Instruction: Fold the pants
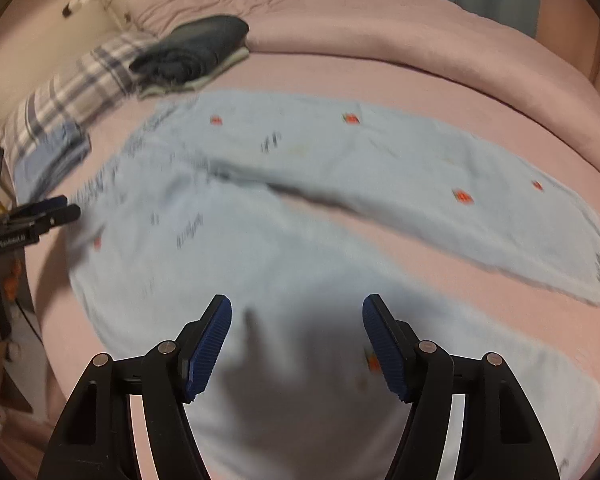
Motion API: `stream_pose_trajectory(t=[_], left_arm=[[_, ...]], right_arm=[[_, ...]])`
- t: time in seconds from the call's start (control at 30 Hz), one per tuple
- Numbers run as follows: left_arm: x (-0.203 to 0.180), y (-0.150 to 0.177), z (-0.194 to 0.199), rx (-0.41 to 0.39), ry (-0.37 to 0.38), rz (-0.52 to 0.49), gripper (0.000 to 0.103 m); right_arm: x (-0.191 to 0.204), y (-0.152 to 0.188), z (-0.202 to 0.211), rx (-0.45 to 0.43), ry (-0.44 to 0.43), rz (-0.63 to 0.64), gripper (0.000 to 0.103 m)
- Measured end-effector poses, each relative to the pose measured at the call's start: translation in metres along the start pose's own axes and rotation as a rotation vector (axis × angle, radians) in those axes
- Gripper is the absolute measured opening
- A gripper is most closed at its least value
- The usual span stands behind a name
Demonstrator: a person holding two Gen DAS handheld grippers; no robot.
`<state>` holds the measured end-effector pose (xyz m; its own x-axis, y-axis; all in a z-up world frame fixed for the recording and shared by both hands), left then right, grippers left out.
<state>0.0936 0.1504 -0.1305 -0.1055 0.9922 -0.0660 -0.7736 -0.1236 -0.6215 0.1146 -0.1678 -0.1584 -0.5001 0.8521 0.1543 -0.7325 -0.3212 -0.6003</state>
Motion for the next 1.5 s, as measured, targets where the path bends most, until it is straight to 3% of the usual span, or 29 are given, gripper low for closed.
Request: stream_pose_trajectory(t=[0.23,0.43,0.53,0.63,0.8,0.87,1.0,1.07,1.1,1.17,1.23,1.3,1.37,1.4,1.5], left_arm=[[0.017,-0.072,-0.041,-0.018,-0.012,-0.057,0.082],[0.052,-0.127,-0.095,0.063,0.037,0.039,0.082],[0.060,-0.139,-0.115,0.102,0.042,0.066,0.082],[0.062,-0.149,-0.131,0.137,0.095,0.059,0.082],[0.050,-0.158,-0.153,0.203,0.126,-0.015,0.080],[0.044,-0.160,-0.159,0.226,0.138,-0.052,0.064],[0.033,-0.153,-0.163,0.244,0.132,-0.122,0.044],[0.033,-0.153,-0.159,0.234,0.147,-0.112,0.032],[0.033,-0.153,-0.155,0.224,0.157,-0.105,0.030],[0.032,-0.155,-0.147,0.195,0.151,-0.109,0.028],[0.030,-0.156,-0.140,0.159,0.124,-0.116,0.027],[0.030,-0.156,-0.143,0.135,0.120,-0.131,0.029],[0.032,-0.150,-0.160,0.192,0.078,-0.123,0.045],[0.036,-0.150,-0.164,0.203,0.065,-0.125,0.048],[0.037,-0.155,-0.154,0.179,0.047,-0.122,0.063]], right_arm=[[0.000,-0.063,-0.023,-0.030,-0.002,0.095,0.069],[-0.035,-0.118,-0.049,-0.034,0.007,0.074,0.069],[-0.053,-0.140,-0.073,0.015,0.046,0.080,0.069],[-0.065,-0.154,-0.092,0.062,0.058,0.080,0.069],[-0.063,-0.174,-0.112,0.089,-0.007,0.106,0.069],[-0.059,-0.180,-0.122,0.107,-0.036,0.138,0.069],[-0.040,-0.177,-0.147,0.221,-0.067,0.229,0.069],[-0.028,-0.170,-0.151,0.258,-0.027,0.298,0.061],[-0.022,-0.170,-0.144,0.259,-0.071,0.317,0.034],[-0.014,-0.171,-0.133,0.256,-0.102,0.340,0.007],[-0.009,-0.173,-0.125,0.230,-0.061,0.389,0.007],[-0.014,-0.181,-0.123,0.194,-0.053,0.341,0.007],[-0.024,-0.178,-0.138,0.224,-0.007,0.294,0.007],[-0.027,-0.176,-0.142,0.233,-0.010,0.280,0.009],[-0.026,-0.178,-0.123,0.207,-0.028,0.287,0.016]])
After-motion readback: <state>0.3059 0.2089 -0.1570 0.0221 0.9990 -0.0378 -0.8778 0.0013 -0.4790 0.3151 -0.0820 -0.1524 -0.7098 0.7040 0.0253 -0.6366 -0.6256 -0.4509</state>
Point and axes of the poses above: each gripper's, at about its wrist camera, not at the fingertips, and z roughly against the way its jaws point, x to its left, y to its underside, the point moved 2 cm from there along -z, roughly the way its jaws point, and after that the axes turned 1 degree about -y, right-handed, at the moved point
